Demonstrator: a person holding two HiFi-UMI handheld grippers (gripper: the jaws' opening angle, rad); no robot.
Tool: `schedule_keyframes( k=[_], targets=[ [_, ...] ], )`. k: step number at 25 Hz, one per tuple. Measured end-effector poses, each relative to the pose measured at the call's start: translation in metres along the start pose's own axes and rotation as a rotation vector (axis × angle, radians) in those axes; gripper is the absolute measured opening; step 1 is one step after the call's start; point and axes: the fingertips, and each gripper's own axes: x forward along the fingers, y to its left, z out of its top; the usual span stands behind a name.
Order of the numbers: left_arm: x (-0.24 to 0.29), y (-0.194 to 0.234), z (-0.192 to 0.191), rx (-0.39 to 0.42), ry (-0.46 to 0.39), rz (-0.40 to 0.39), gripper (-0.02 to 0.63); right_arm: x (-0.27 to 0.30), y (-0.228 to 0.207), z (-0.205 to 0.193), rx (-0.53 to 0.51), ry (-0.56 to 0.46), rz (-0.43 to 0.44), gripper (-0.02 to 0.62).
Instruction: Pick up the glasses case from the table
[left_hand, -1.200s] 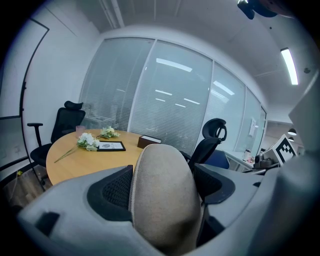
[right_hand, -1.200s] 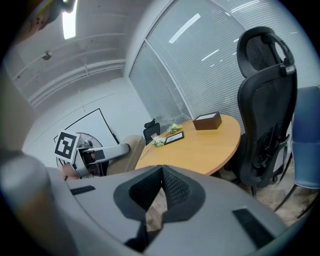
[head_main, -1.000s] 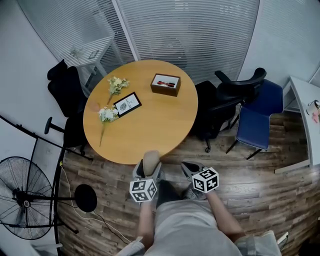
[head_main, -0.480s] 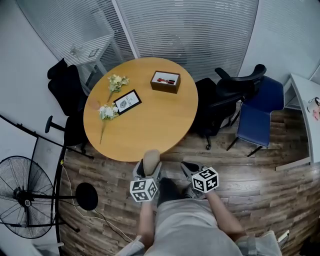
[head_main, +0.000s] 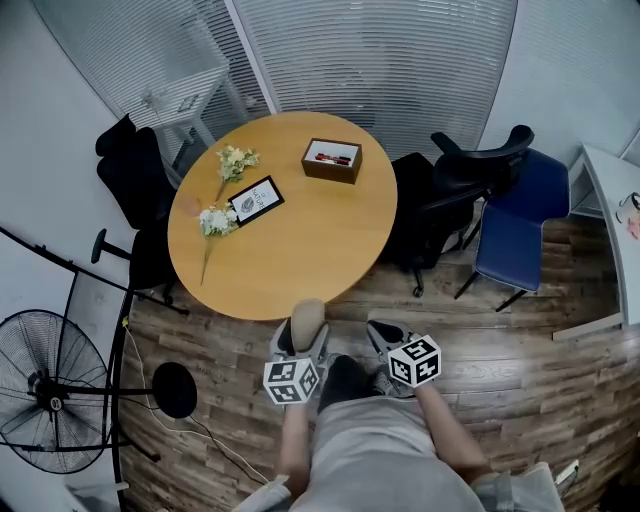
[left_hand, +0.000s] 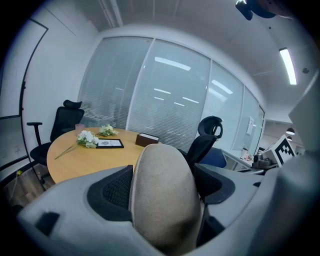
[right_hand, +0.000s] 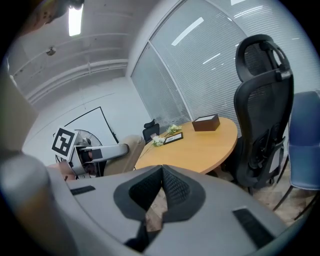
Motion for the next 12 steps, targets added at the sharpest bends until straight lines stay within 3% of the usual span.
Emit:
schedule_keyframes(
  k=[12],
  targets=[
    [-0.003,-0.011,-0.005,0.002,0.014,0.001,0.362,-0.006,0.004,-0.007,0.006,0.014,0.017,-0.003]
  ],
)
